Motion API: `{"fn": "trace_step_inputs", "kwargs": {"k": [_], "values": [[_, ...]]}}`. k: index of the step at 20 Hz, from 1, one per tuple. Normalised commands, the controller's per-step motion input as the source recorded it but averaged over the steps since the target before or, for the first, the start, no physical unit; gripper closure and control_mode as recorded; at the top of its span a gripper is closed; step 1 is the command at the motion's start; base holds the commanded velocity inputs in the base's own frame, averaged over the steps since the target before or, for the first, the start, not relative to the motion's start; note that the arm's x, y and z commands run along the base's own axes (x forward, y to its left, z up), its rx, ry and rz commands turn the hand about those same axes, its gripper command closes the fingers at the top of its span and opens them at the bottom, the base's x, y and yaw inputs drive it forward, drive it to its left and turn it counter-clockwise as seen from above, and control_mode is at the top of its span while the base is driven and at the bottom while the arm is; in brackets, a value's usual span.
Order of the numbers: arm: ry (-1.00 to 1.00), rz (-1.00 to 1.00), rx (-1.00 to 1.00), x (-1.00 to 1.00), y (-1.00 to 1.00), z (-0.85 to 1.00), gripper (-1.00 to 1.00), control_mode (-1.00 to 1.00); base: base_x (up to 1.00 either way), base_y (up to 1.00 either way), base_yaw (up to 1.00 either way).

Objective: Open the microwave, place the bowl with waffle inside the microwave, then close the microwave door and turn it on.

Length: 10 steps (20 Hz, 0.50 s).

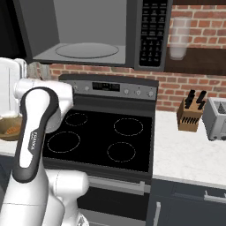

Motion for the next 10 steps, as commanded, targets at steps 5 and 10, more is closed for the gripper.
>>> {"fn": "trace_step_inputs", "kwargs": {"k": [5, 10], "values": [[0.00, 0.00, -0.27, 0.12, -0.02, -0.59, -1.00, -1.00, 0.00, 0.00, 0.00], [0.00, 0.00, -0.32, 0.27, 0.00, -0.96, -1.00, -1.00, 0.00, 0.00, 0.00]]}}
